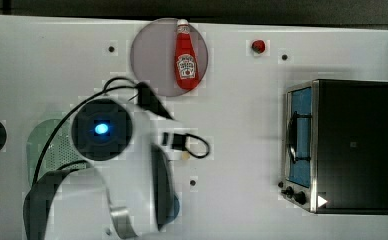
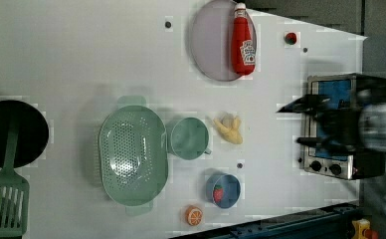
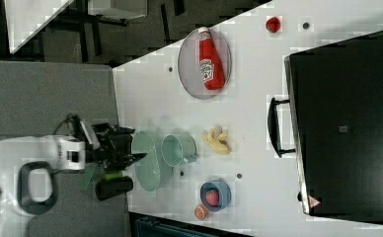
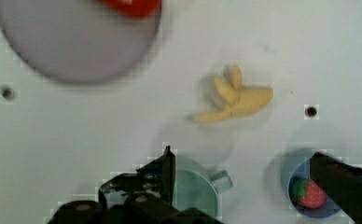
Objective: Pick Banana and place it in mug.
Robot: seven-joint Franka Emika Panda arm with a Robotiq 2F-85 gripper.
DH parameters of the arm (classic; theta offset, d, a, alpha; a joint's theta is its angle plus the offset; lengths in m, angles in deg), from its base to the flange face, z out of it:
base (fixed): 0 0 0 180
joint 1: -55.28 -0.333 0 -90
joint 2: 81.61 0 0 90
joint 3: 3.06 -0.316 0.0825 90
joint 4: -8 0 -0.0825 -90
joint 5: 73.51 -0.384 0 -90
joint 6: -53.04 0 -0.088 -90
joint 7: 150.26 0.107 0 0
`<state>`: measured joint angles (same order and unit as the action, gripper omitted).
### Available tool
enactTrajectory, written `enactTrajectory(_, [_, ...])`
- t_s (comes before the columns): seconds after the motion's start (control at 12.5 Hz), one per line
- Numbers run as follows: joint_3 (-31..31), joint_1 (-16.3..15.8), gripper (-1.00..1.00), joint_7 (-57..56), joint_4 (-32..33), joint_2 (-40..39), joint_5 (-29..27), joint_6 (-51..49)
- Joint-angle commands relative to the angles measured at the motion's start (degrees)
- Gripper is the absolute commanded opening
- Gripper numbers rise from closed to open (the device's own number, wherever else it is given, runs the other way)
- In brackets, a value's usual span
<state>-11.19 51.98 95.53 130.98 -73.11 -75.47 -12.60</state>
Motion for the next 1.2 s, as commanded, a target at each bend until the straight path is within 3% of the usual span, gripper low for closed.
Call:
enactTrajectory(0.08, [4.93,1.25,1.0,-7.52,-4.79,4.22,0.19,-8.53])
enactTrajectory(0.56, [14.66,1.59,1.0,-18.38,-9.38,7.79,1.72,-15.05])
enactTrajectory(1.2, [15.49,1.62,1.0,-20.0,-9.22,7.04,3.59,-19.93])
